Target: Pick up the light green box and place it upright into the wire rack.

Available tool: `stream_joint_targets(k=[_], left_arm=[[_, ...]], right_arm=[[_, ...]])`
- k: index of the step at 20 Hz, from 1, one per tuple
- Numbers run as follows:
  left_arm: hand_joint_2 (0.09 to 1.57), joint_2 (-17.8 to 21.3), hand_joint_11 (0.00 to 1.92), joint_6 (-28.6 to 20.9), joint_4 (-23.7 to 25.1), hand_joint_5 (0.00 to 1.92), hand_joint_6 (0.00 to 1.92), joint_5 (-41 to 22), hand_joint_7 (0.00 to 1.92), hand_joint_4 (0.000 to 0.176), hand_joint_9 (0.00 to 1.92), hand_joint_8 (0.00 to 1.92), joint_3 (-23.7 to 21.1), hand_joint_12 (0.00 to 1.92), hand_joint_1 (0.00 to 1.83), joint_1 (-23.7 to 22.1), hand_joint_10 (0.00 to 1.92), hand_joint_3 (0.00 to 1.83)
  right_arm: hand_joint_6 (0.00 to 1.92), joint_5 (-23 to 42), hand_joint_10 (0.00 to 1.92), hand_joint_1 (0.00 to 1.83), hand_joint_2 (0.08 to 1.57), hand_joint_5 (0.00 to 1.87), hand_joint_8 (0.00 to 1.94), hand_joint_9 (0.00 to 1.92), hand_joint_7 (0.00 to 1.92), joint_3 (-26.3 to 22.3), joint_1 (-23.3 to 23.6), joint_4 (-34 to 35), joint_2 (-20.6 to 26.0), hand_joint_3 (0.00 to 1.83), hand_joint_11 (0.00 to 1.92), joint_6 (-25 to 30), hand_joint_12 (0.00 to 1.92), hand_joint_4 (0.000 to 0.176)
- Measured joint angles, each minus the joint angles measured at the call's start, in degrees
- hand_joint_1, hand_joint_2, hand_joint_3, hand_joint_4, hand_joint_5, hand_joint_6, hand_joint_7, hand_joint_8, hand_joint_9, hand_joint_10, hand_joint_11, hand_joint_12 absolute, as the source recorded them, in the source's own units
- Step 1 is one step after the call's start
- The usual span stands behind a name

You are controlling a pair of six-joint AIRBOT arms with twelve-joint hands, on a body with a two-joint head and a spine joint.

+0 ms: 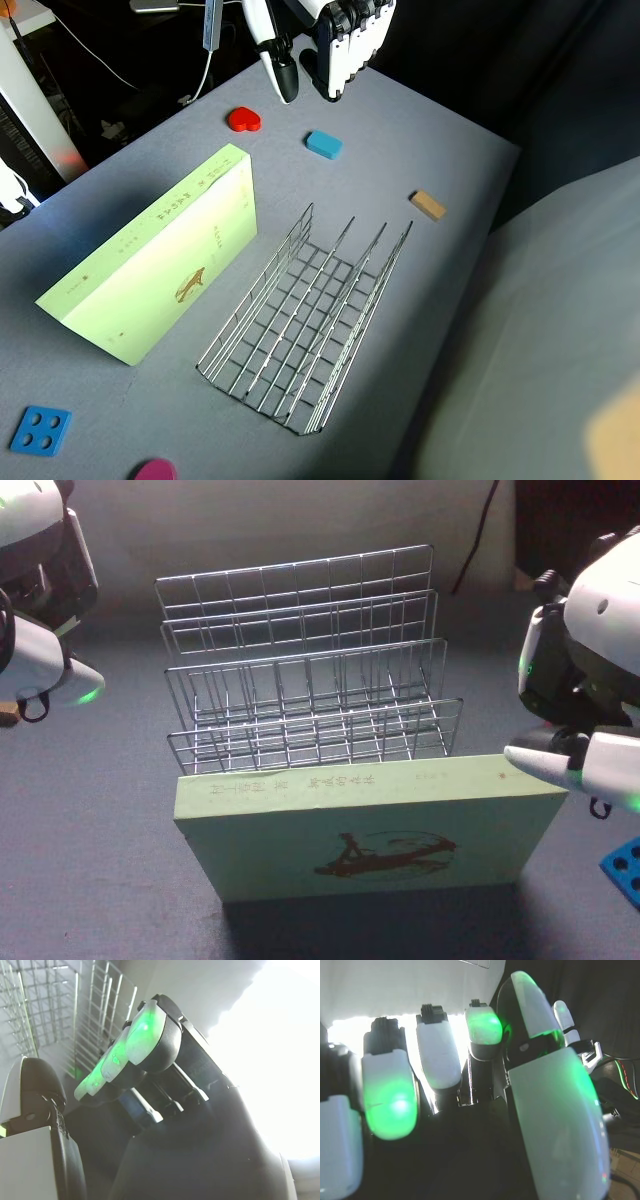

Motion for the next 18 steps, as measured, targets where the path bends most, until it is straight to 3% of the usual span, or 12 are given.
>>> stream_joint_targets(k=[1, 9, 13, 15, 18], left_arm=[[1.06, 0.0, 0.0, 0.33, -0.22, 0.21, 0.01, 0.28, 0.17, 0.1, 0.17, 0.0, -0.04, 0.54, 0.45, -0.17, 0.01, 0.02], [1.07, 0.02, 0.0, 0.2, -0.31, 0.19, 0.0, 0.61, 0.14, 0.09, 0.16, 0.0, -0.28, 0.48, 0.45, -0.5, 0.0, 0.0], [1.07, 0.0, 0.0, 0.17, -0.26, 0.19, 0.0, 0.59, 0.14, 0.089, 0.16, 0.0, -0.28, 0.48, 0.44, -0.52, 0.0, 0.0], [1.07, 0.02, 0.0, 0.2, -0.22, 0.19, 0.0, 0.81, 0.14, 0.09, 0.16, 0.0, -0.28, 0.45, 0.44, -0.52, 0.0, 0.0], [1.07, 0.02, 0.0, 0.2, -0.26, 0.19, 0.0, 0.11, 0.14, 0.09, 0.15, 0.0, -0.28, 0.45, 0.44, -0.5, 0.0, 0.0]], right_arm=[[0.01, -0.26, 0.01, 0.06, 1.11, 0.09, 0.0, 0.04, 0.09, -0.02, -0.04, 0.0, -0.09, 0.03, 0.0, 0.2, 0.59, 0.051], [0.01, -2.93, 0.01, 0.06, 1.12, 0.11, 0.0, 0.06, 0.1, -0.02, 0.13, 0.33, -1.38, 0.01, 0.0, -0.68, 0.62, 0.05], [0.01, -9.16, 0.01, 0.06, 1.14, 0.11, 0.01, 0.07, 0.12, -0.02, 2.03, 0.66, -6.01, 0.02, 0.0, -0.63, 0.62, 0.05], [0.0, -9.75, 0.01, 0.42, 1.1, 0.11, 0.0, 0.08, 0.12, 0.35, 4.24, 4.9, -8.37, 0.0, 0.0, -0.87, 0.65, 0.037], [0.0, -11.5, 0.01, 0.64, 1.06, 0.11, 0.0, 0.09, 0.12, 3.87, 6.69, 13.11, -14.86, 0.0, 0.0, -1.7, 0.66, 0.028]])
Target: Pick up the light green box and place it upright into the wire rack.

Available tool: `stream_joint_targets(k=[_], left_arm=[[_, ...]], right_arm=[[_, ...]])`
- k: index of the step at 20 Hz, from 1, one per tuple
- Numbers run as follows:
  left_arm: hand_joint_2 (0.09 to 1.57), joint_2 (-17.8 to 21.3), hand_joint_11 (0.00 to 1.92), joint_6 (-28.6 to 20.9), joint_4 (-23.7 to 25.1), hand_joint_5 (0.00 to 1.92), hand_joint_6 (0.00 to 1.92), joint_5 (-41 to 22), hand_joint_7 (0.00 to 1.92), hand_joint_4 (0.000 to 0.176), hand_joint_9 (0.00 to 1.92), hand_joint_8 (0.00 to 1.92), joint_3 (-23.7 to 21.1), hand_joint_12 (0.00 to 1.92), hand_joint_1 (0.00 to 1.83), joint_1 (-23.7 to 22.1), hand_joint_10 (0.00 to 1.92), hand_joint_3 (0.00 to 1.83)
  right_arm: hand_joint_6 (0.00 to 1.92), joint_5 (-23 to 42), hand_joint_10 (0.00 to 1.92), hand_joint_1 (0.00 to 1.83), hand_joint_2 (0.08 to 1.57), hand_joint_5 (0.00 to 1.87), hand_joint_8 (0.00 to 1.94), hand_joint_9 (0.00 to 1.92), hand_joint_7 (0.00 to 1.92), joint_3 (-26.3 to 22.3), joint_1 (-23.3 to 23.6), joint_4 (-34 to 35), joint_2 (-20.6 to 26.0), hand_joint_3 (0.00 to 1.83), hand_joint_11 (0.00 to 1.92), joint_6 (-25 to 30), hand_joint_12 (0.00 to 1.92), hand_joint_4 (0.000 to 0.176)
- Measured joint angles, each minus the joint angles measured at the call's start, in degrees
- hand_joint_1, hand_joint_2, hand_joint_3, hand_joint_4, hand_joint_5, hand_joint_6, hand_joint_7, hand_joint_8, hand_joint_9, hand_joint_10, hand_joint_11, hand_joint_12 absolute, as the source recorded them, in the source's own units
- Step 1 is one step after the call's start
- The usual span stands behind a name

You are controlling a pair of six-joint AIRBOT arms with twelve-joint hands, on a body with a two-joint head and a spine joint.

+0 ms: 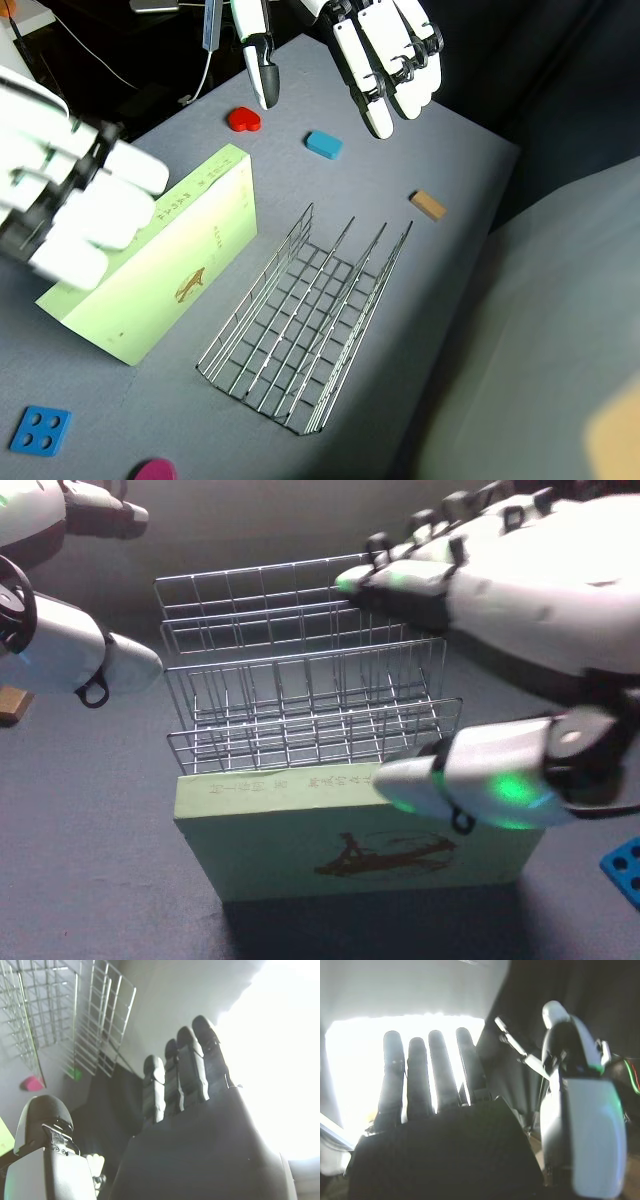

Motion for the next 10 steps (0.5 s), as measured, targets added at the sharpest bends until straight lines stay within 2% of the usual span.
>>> stream_joint_targets(k=[1, 5, 8, 10], left_arm=[[1.07, 0.15, 0.0, 0.0, 0.0, 0.19, 0.0, -0.02, 0.14, 0.09, 0.15, 0.0, 0.02, 0.47, 0.44, -0.02, 0.0, 0.0], [1.08, 0.7, 0.0, 0.9, 0.13, 0.19, 0.0, -0.7, 0.14, 0.09, 0.15, 0.0, 0.31, 0.5, 0.44, -0.02, 0.0, 0.0], [1.07, 2.51, 0.0, 1.03, 0.0, 0.19, 0.0, -1.51, 0.14, 0.09, 0.15, 0.0, 0.31, 0.52, 0.45, -0.02, 0.0, 0.0], [1.07, 4.28, 0.0, 1.62, 0.04, 0.19, 0.0, -1.53, 0.14, 0.089, 0.15, 0.0, 0.44, 0.52, 0.45, 0.0, 0.0, 0.0]], right_arm=[[0.0, -1.9, 0.01, 0.7, 1.05, 0.11, 0.0, 0.09, 0.12, 1.97, -0.22, 1.49, -3.17, 0.0, 0.0, 0.28, 0.66, 0.028], [0.02, -5.64, 0.0, 0.87, 1.05, 0.17, 0.0, 0.08, 0.12, 7.04, -3.52, 0.46, -10.21, 0.0, 0.0, 0.31, 0.66, 0.027], [0.02, -6.6, 0.0, 0.9, 1.05, 0.18, 0.01, 0.09, 0.13, 9.77, -4.17, 0.44, -13.73, 0.0, 0.0, 0.26, 0.65, 0.027], [0.02, -6.69, 0.0, 0.9, 1.04, 0.19, 0.01, 0.09, 0.13, 11.06, -4.26, 0.68, -15.82, 0.0, 0.0, 0.31, 0.65, 0.038]])
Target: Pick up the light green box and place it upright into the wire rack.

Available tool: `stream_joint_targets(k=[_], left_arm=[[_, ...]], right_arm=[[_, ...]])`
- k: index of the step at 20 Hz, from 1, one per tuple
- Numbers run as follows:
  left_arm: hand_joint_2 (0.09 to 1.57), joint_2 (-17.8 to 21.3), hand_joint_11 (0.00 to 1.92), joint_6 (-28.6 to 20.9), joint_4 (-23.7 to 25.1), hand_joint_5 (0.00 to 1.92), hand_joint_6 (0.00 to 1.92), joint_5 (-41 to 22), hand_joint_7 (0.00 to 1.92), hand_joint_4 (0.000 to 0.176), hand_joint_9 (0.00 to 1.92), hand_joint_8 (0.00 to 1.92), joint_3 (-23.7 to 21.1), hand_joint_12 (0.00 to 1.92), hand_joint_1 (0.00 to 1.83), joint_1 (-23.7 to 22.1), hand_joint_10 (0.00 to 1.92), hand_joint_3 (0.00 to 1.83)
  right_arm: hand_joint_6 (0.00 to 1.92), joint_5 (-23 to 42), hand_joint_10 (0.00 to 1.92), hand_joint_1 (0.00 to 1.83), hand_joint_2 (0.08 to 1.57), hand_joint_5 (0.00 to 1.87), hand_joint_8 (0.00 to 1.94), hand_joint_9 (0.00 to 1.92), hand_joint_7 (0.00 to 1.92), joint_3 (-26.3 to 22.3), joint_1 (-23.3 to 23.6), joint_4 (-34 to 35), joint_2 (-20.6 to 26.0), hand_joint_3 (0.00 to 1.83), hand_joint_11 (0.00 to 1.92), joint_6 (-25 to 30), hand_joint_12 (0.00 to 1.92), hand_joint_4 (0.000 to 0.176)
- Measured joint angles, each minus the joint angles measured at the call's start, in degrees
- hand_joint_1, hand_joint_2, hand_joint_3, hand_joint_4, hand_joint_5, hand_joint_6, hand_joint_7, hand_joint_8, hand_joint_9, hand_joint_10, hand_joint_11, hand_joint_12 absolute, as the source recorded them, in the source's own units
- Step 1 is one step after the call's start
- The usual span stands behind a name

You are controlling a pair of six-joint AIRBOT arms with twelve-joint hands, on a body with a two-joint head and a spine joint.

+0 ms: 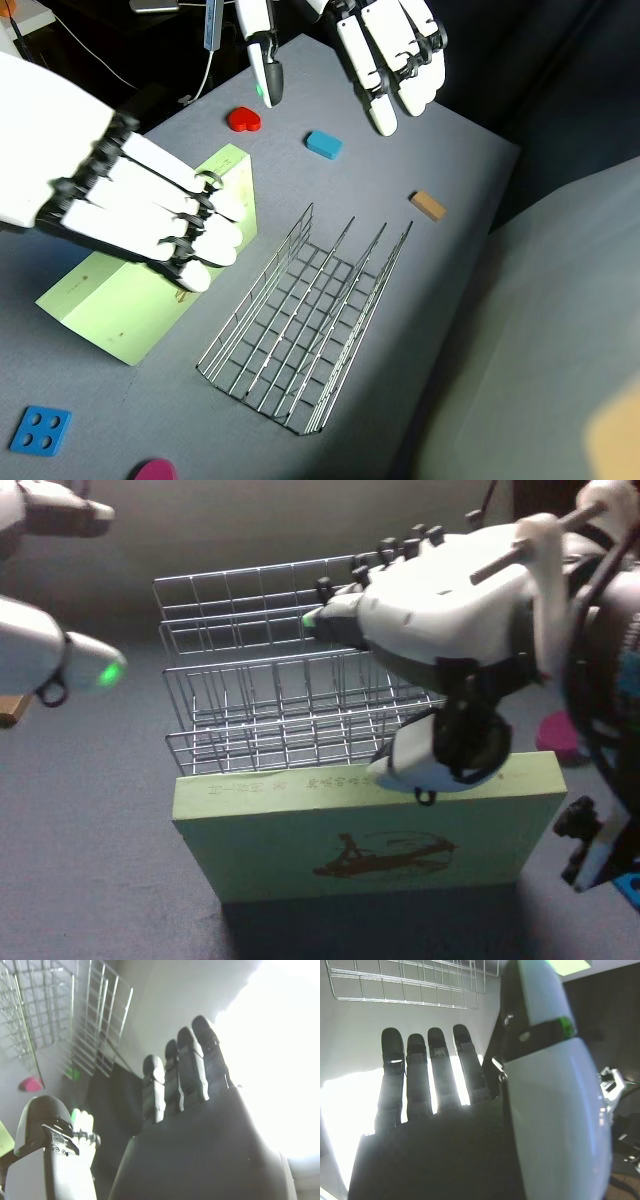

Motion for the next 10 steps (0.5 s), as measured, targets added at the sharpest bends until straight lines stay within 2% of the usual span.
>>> stream_joint_targets(k=[3, 7, 10], left_arm=[[1.07, 1.55, 0.0, 1.4, 0.55, 0.19, 0.0, 0.11, 0.14, 0.089, 0.15, 0.0, 0.66, 0.52, 0.45, 0.0, 0.0, 0.0], [1.07, 1.68, 0.0, 1.79, -0.04, 0.19, 0.0, -0.74, 0.14, 0.09, 0.14, 0.0, 0.63, 0.52, 0.45, -0.02, 0.0, 0.0], [1.07, 1.68, 0.0, 1.81, -0.02, 0.19, 0.0, -0.96, 0.14, 0.089, 0.14, 0.0, 0.63, 0.52, 0.46, -0.02, 0.0, 0.0]], right_arm=[[0.02, 0.07, 0.01, 0.9, 1.02, 0.19, 0.0, 0.1, 0.12, 1.11, 0.0, 3.91, -2.64, 0.0, 0.0, -0.11, 0.64, 0.053], [0.0, -0.15, 0.0, 0.9, 1.02, 0.17, 0.0, 0.09, 0.12, 3.67, 0.04, 11.04, -5.35, 0.0, 0.0, -0.98, 0.64, 0.054], [0.0, -0.7, 0.0, 0.91, 1.02, 0.16, 0.0, 0.07, 0.12, 4.46, 0.35, 11.19, -5.9, 0.0, 0.0, -0.31, 0.64, 0.055]])
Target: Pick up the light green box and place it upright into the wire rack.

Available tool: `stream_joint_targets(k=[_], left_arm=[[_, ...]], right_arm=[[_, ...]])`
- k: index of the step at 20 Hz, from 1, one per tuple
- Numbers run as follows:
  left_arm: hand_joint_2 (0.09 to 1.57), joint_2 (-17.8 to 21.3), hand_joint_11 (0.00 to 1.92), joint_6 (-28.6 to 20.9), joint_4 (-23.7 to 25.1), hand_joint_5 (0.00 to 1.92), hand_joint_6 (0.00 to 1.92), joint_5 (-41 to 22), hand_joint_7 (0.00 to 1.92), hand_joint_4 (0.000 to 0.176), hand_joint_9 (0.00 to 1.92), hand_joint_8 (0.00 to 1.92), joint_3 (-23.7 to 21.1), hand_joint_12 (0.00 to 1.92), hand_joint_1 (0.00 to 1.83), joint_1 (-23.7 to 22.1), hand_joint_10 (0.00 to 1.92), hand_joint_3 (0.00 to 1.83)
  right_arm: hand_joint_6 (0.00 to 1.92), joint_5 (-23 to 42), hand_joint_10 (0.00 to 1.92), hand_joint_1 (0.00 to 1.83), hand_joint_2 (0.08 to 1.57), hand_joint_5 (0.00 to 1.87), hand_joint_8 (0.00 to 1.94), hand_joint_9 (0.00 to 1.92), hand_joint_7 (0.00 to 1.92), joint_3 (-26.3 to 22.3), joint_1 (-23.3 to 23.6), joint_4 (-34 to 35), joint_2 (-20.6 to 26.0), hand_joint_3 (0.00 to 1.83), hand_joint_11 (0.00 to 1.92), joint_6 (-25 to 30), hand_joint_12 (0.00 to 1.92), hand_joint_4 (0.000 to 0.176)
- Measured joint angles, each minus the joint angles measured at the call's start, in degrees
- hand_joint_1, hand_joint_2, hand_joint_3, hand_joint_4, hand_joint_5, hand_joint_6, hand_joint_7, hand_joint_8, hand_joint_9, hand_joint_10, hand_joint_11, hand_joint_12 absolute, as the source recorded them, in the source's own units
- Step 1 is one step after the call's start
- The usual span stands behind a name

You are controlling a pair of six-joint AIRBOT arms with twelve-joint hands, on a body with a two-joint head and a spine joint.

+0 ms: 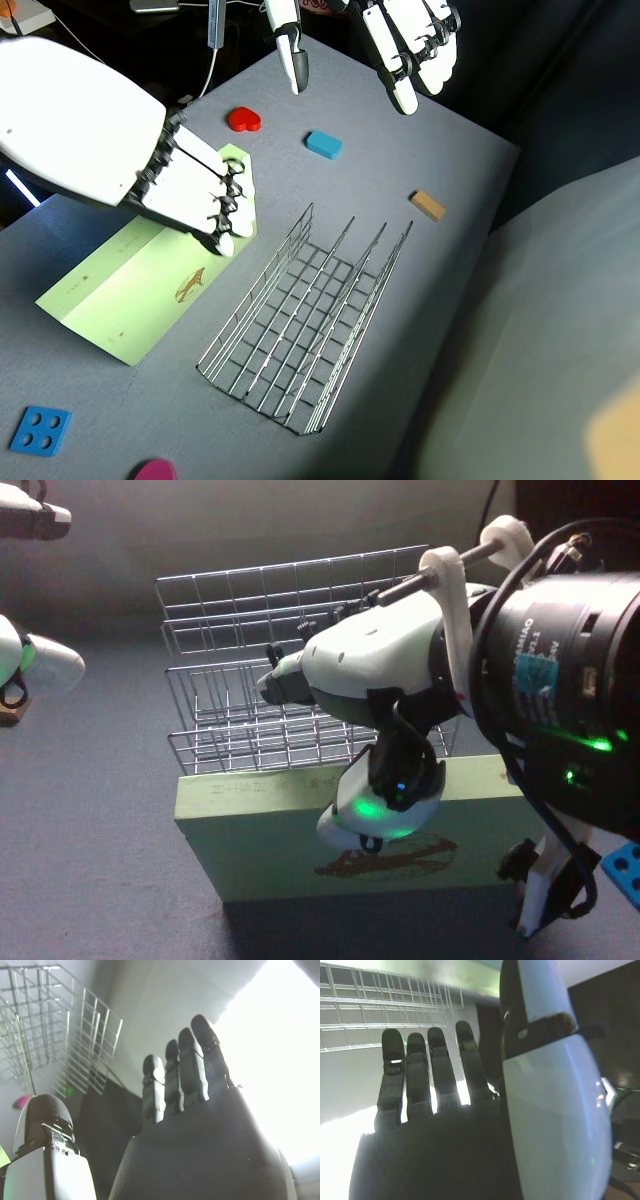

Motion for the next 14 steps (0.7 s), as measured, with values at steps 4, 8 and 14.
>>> stream_joint_targets(k=[4, 8, 14], left_arm=[[1.07, 0.0, 0.0, 2.71, -1.81, 0.19, 0.0, -0.04, 0.14, 0.089, 0.14, 0.0, 0.0, 0.52, 0.45, -0.17, 0.0, 0.0], [1.07, 0.0, 0.0, 3.78, -1.57, 0.19, 0.0, -0.07, 0.14, 0.089, 0.14, 0.0, 0.0, 0.57, 0.45, -1.29, 0.0, 0.0], [1.07, 0.0, 0.0, 3.85, -1.68, 0.19, 0.0, -0.31, 0.14, 0.089, 0.15, 0.0, 0.0, 0.57, 0.46, -1.6, 0.0, 0.0]], right_arm=[[0.0, -0.02, 0.0, 0.9, 1.02, 0.15, 0.0, 0.07, 0.12, 1.03, 0.02, 0.7, -1.22, 0.0, 0.0, 1.01, 0.6, 0.055], [0.0, -0.57, 0.0, 0.9, 1.02, 0.15, 0.0, 0.07, 0.12, 2.51, -1.42, 0.79, -2.19, 0.0, 0.0, 1.18, 0.58, 0.055], [0.0, -0.33, 0.0, 0.9, 1.02, 0.15, 0.0, 0.07, 0.11, 4.02, -3.63, 0.55, -3.91, 0.0, 0.0, 1.09, 0.57, 0.055]])
